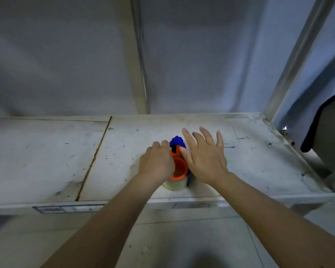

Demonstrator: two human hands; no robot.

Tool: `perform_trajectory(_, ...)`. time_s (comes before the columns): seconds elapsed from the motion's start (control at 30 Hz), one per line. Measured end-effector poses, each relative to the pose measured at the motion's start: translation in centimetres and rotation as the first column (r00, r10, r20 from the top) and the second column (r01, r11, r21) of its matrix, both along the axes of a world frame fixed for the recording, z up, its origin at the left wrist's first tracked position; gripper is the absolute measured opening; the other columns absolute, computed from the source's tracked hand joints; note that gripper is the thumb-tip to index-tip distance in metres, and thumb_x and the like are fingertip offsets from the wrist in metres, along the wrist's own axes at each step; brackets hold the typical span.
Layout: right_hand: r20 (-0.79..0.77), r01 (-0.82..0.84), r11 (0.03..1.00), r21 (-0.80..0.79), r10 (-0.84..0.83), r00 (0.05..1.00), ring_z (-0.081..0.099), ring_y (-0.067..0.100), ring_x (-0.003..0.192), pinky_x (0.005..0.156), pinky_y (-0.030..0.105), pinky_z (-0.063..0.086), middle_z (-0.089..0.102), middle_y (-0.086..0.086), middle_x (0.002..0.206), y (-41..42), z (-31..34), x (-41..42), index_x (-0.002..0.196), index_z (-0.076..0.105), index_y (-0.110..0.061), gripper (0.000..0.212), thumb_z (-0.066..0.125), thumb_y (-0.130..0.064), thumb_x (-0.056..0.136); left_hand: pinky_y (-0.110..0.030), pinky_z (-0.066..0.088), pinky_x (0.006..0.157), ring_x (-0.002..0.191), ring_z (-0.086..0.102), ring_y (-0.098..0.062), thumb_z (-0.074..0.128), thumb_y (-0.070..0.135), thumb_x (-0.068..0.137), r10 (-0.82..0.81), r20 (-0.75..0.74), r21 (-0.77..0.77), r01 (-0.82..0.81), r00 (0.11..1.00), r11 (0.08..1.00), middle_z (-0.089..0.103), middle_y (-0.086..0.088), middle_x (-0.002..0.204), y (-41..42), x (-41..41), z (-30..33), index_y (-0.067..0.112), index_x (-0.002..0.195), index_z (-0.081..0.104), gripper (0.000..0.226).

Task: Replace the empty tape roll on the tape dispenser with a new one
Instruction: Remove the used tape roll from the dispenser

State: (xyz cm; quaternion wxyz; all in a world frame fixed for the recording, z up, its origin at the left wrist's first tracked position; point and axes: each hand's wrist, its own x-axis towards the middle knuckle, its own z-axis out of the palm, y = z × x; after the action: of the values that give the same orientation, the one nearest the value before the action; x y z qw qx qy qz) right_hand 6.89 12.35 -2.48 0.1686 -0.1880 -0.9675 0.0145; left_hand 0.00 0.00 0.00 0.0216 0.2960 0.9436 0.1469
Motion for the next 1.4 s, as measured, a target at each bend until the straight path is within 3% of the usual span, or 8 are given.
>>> perform_trajectory(0.27,0.172,0.0,1.0,0.022,-0.004,0.985,0.034,0.028,0.138,0.112,0.062,0.009,0.063,0.006,0.126,-1.5,-0.9,1.6,0.13,0.048,-0.03,0.061,0.008,-0.057,0.093,-0.036,0.044,0.076,0.105,0.055,-0.032,0.043,0.014,0.091,0.051,0.1,0.108,-0.062,0.994,0.992,0.049,-0.013,0.123,-1.7,1.7,-1.1,0.011,0.129,0.041,0.038)
perform_trajectory(0.53,0.26,0.07,0.997,-0.015,-0.064,0.964,0.043,0.029,0.126,0.107,0.059,0.024,0.067,0.005,0.113,-4.3,0.2,3.0,0.116,0.056,-0.02,0.047,0.025,-0.048,0.095,-0.03,0.04,0.072,0.095,0.057,-0.031,0.043,0.024,0.094,0.051,0.454,0.26,-0.187,0.89,0.948,0.061,-0.017,0.117,-4.6,3.9,-1.2,0.003,0.122,0.047,0.035)
perform_trajectory(0.63,0.207,0.09,0.994,-0.068,-0.074,0.976,0.045,0.029,0.119,0.091,0.046,0.04,0.067,0.007,0.108,-4.6,0.3,3.5,0.116,0.058,-0.019,0.041,0.032,-0.042,0.094,-0.031,0.038,0.074,0.091,0.054,-0.028,0.038,0.022,0.095,0.015,0.554,0.361,-0.257,0.833,0.896,0.06,-0.016,0.11,-5.1,4.6,-1.8,0.004,0.115,0.055,0.032)
perform_trajectory(0.77,0.088,0.069,0.976,-0.209,-0.052,0.995,0.054,0.031,0.103,0.069,0.034,0.042,0.068,0.012,0.099,-4.9,-0.8,3.5,0.115,0.059,-0.014,0.035,0.041,-0.031,0.09,-0.028,0.03,0.059,0.063,0.034,-0.018,0.036,0.012,0.087,0.042,0.72,0.41,-0.473,0.693,0.78,0.043,-0.005,0.072,-4.7,4.8,-2.1,0.012,0.074,0.047,0.017)
perform_trajectory(0.97,-0.114,-0.005,0.919,-0.394,-0.044,0.992,0.063,0.032,0.087,0.066,0.03,0.039,0.07,0.013,0.098,-6.1,-0.9,3.1,0.112,0.061,-0.016,0.032,0.048,-0.012,0.083,-0.035,0.047,0.07,0.091,0.06,-0.028,0.055,0.038,0.084,0.029,0.823,0.473,-0.714,0.567,0.517,0.065,-0.013,0.108,-3.4,4.0,-3.1,0.003,0.113,0.055,0.045)
perform_trajectory(1.07,-0.245,-0.073,0.905,-0.418,-0.034,0.969,0.062,0.029,0.087,0.067,0.028,0.037,0.071,0.008,0.098,-6.7,-1.0,3.1,0.111,0.063,-0.022,0.033,0.05,-0.012,0.083,-0.038,0.049,0.084,0.099,0.06,-0.03,0.06,0.027,0.085,0.002,0.841,0.486,-0.758,0.541,0.435,0.062,-0.013,0.106,-3.3,3.2,-3.5,0.005,0.105,0.052,0.031)
perform_trajectory(1.27,-0.394,-0.139,0.854,-0.502,-0.083,0.915,0.061,0.03,0.102,0.077,0.03,0.043,0.067,0.011,0.116,-6.3,-2.7,3.6,0.124,0.055,-0.009,0.036,0.05,-0.008,0.088,-0.026,0.045,0.068,0.076,0.058,-0.022,0.072,0.015,0.079,-0.094,0.809,0.549,-0.69,0.58,0.472,0.064,-0.008,0.078,-5.0,2.6,-2.3,0.008,0.073,0.062,0.013)
perform_trajectory(1.4,-0.417,-0.217,0.784,-0.582,-0.059,0.907,0.051,0.014,0.113,0.089,0.021,0.037,0.057,0.004,0.129,-6.6,-2.9,3.6,0.132,0.048,-0.013,0.045,0.051,-0.004,0.088,-0.034,0.053,0.072,0.087,0.065,-0.026,0.073,0.006,0.072,-0.17,0.752,0.629,-0.617,0.637,0.473,0.069,-0.015,0.099,-5.6,3.0,-1.1,0.003,0.106,0.062,0.036)
